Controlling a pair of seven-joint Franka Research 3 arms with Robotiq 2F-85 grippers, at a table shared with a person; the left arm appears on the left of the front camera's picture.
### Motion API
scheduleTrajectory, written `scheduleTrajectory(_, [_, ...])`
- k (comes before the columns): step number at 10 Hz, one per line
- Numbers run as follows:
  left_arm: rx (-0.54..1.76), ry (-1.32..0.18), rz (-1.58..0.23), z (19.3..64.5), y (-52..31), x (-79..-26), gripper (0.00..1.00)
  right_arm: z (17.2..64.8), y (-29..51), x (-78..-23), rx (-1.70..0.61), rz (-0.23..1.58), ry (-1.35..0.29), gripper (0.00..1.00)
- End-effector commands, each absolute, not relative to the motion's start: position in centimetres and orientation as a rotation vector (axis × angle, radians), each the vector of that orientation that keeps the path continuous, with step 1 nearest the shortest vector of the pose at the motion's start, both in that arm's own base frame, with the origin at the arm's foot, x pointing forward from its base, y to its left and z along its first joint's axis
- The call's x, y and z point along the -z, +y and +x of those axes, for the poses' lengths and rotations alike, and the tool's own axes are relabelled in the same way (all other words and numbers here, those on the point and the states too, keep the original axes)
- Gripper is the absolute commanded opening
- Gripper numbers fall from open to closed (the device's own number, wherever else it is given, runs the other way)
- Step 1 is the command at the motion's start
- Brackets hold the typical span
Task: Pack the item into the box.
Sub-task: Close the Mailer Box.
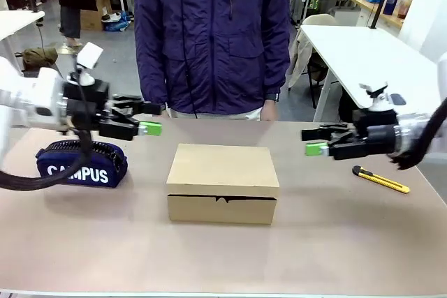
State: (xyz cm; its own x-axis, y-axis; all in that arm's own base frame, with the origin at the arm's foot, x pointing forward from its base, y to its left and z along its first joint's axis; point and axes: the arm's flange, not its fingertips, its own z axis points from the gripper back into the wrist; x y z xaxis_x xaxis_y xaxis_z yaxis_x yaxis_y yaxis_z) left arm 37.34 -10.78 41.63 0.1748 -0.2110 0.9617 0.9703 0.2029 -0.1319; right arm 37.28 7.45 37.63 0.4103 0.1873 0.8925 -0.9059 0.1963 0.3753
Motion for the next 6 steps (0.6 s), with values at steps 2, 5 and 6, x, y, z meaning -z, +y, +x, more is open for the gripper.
scheduleTrajectory(2, [0.860,-0.549,-1.018,33.6,-3.9,-44.2,1.00,31.2,-0.3,-39.1,-0.731,1.127,-0.688,1.00])
scheduleTrajectory(5, [0.553,-0.544,-1.033,32.9,6.7,-44.9,1.00,32.3,-9.5,-38.0,-0.497,1.010,-0.518,1.00])
scheduleTrajectory(6, [0.495,-0.575,-1.050,32.8,8.8,-45.2,1.00,32.6,-12.0,-37.8,-0.416,0.999,-0.504,1.00])
